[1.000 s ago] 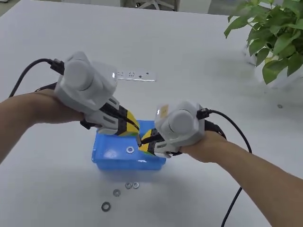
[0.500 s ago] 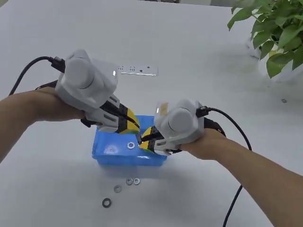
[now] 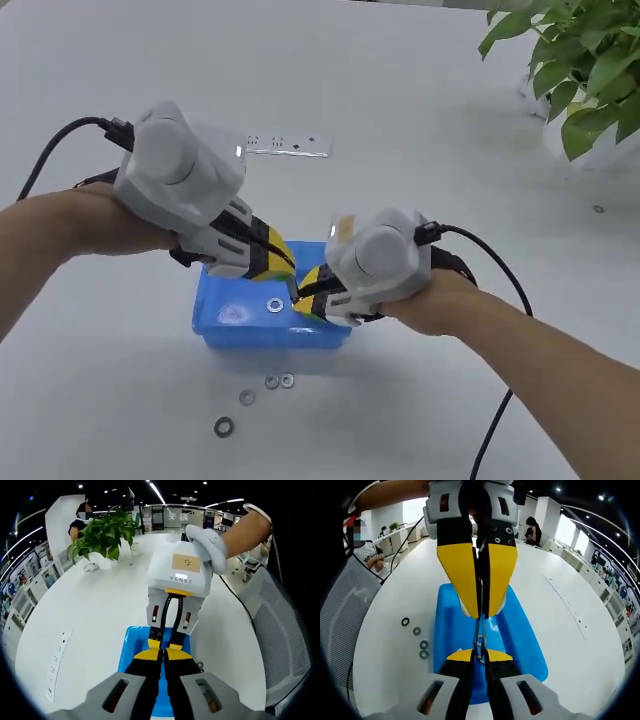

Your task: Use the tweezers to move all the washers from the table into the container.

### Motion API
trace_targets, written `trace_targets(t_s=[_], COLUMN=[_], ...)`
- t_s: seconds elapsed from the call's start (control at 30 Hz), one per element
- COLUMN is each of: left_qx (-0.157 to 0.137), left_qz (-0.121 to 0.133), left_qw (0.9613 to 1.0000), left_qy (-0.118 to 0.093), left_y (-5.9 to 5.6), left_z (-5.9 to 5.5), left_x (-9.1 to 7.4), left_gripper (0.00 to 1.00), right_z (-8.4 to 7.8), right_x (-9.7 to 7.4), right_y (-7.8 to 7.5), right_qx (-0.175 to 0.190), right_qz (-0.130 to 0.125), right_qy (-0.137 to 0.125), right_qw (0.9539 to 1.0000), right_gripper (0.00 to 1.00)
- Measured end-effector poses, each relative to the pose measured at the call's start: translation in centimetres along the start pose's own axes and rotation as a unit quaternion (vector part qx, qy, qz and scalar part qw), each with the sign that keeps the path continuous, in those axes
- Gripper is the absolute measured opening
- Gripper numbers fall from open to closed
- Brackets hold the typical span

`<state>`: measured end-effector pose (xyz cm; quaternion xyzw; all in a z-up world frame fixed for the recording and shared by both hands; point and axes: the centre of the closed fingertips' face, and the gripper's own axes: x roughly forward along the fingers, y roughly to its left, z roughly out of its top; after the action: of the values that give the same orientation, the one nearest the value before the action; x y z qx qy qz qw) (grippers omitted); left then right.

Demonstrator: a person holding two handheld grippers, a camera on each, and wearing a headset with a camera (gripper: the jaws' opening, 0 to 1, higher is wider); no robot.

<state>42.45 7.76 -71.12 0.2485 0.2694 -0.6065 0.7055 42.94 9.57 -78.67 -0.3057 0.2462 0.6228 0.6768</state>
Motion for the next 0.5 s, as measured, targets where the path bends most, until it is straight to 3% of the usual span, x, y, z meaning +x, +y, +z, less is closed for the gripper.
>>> trace_targets(t_s=[0.5], left_qx=[0.003], left_qz=[-0.004], left_qw=[1.0000], left_qy=[0.002], left_y=[-0.20], left_z=[0.00], left_x=[0.02], left_gripper=[0.06], right_z=[-0.05], right_x=[-0.03], right_y=[0.06], right_qx=[-0.004], right_qz=[0.001], right_qy=[0.002], right_qw=[1.0000], right_gripper=[0.10])
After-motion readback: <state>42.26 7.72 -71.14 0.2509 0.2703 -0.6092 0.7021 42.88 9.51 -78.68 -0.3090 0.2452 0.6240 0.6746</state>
